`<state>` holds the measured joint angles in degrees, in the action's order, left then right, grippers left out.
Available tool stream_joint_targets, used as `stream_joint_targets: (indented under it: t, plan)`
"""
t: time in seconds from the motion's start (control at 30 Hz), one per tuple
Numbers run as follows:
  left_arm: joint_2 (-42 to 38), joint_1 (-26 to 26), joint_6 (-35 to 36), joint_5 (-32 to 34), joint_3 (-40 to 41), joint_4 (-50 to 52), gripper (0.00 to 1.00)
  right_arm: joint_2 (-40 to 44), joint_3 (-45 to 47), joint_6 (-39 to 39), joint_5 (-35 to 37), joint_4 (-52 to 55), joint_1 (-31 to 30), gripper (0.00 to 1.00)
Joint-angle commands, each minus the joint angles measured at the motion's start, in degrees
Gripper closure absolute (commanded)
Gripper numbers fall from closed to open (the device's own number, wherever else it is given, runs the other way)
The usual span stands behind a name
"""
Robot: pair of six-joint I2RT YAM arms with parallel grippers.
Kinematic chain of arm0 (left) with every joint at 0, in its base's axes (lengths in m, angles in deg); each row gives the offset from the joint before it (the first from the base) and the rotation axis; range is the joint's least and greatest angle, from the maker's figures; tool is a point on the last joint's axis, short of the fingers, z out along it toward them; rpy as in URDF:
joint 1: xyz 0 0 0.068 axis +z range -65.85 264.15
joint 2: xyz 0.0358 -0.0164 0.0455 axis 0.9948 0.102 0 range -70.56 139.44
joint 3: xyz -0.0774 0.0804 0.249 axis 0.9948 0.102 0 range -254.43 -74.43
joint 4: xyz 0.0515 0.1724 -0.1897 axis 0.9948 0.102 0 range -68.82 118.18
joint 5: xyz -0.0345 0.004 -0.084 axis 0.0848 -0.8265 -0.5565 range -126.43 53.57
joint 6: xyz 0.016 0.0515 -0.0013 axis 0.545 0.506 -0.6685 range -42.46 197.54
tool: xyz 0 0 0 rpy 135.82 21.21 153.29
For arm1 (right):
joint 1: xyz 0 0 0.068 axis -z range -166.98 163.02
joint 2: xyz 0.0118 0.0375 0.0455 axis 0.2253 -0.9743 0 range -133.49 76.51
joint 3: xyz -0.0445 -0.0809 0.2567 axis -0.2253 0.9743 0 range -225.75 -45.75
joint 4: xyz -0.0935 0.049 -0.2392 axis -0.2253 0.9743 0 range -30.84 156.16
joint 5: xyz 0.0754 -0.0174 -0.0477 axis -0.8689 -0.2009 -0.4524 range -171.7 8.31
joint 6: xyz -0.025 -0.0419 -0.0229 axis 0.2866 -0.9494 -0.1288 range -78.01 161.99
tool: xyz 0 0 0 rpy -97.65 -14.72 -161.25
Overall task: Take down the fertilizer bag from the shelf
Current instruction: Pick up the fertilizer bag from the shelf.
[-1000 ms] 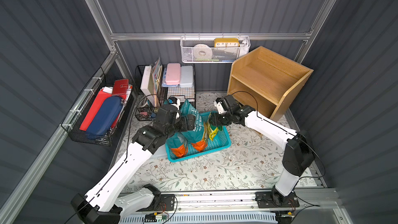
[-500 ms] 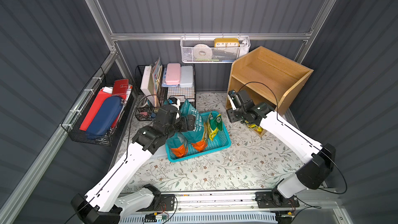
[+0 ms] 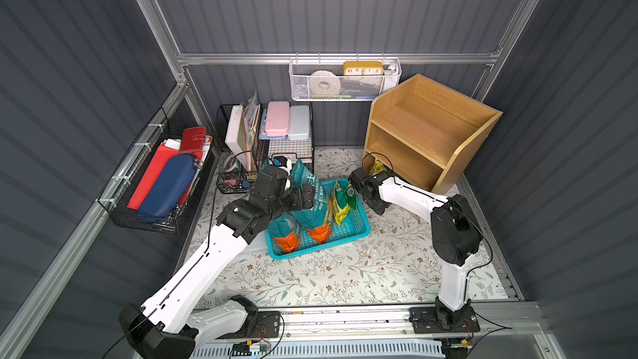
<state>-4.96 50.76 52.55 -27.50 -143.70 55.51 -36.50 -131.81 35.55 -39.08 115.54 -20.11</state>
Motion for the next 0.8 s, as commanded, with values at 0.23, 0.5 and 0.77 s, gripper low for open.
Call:
stream_joint_targets:
  t: [0.23,0.5,0.77]
  plan:
    - [-0.03,-0.19,0.74,-0.34,-1.57,0.83,0.01,-7.14,0.19,-9.80,3.74,-16.17,4.55,0.35]
    - [-0.27,-0.17,0.65,-0.05,-1.65,1.18,0.01,-11.10,-0.71,-12.10,3.89,-20.79,5.94,0.35]
    - [-0.76,-0.19,0.66,0.74,-1.66,1.45,0.01,-11.21,1.65,-12.46,3.84,-24.63,7.02,0.59]
